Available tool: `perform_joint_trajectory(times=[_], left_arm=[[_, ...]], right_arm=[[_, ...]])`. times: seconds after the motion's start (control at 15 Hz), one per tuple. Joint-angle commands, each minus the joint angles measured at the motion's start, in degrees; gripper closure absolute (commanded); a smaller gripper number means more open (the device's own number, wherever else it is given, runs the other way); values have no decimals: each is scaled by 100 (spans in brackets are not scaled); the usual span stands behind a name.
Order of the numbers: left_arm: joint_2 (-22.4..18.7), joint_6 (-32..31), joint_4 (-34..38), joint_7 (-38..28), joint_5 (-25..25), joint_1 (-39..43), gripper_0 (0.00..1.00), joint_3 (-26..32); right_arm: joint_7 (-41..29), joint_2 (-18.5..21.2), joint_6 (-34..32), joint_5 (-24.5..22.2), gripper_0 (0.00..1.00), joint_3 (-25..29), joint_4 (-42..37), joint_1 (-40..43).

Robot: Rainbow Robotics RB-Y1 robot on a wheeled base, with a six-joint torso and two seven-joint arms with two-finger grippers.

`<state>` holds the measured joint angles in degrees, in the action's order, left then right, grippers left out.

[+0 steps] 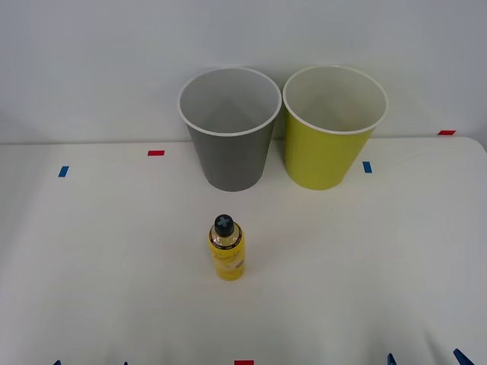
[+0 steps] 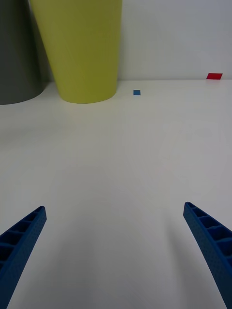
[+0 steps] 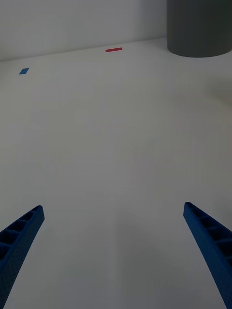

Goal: Put cans in the gray bin and PET bottles in the light green bin.

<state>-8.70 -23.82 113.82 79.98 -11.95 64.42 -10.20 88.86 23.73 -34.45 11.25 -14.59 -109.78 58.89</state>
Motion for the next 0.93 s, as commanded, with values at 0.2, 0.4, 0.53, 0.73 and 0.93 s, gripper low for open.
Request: perform_joint_trajectory(times=[0.2,0.4,0.53,0.73,0.93], left_arm=[[0,0,0,0,0,0,0,0],[0,0,0,0,0,0,0,0],[0,0,0,0,0,0,0,0],[0,0,0,0,0,0,0,0],[0,0,0,0,0,0,0,0]], right_arm=[[0,0,0,0,1,0,0,0],[0,0,0,0,1,0,0,0],[0,0,0,0,1,0,0,0],[0,0,0,0,1,0,0,0],[0,0,0,0,2,0,0,0]])
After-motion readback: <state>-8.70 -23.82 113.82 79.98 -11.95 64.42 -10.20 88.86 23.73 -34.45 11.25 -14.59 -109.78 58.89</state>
